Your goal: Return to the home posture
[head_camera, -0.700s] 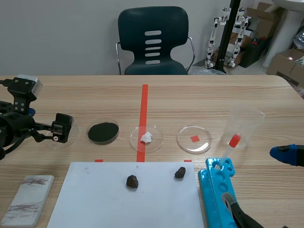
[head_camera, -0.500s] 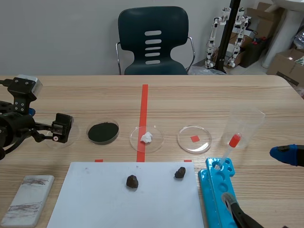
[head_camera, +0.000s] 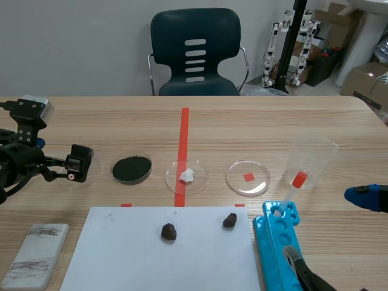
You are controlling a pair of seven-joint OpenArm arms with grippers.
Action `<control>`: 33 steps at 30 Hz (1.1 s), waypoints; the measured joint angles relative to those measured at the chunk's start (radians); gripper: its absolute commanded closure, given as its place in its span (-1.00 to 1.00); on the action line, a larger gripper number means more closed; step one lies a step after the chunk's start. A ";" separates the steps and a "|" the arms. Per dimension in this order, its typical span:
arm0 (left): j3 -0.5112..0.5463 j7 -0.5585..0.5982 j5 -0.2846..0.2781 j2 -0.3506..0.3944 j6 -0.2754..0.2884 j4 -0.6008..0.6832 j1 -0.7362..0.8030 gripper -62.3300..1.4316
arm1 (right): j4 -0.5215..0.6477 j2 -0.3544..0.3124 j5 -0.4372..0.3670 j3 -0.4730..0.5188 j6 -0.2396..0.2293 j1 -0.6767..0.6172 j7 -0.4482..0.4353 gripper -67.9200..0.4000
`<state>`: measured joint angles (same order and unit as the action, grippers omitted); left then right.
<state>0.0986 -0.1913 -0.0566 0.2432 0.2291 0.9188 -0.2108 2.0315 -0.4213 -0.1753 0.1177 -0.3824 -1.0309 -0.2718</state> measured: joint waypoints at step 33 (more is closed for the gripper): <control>-0.002 0.368 -0.061 0.145 0.034 1.061 1.001 -1.00 | 0.000 0.000 0.000 0.000 0.000 0.003 0.000 -0.90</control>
<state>0.0971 0.1764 -0.1173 0.3882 0.2626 1.9800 0.7906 2.0315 -0.4213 -0.1757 0.1177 -0.3824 -1.0283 -0.2718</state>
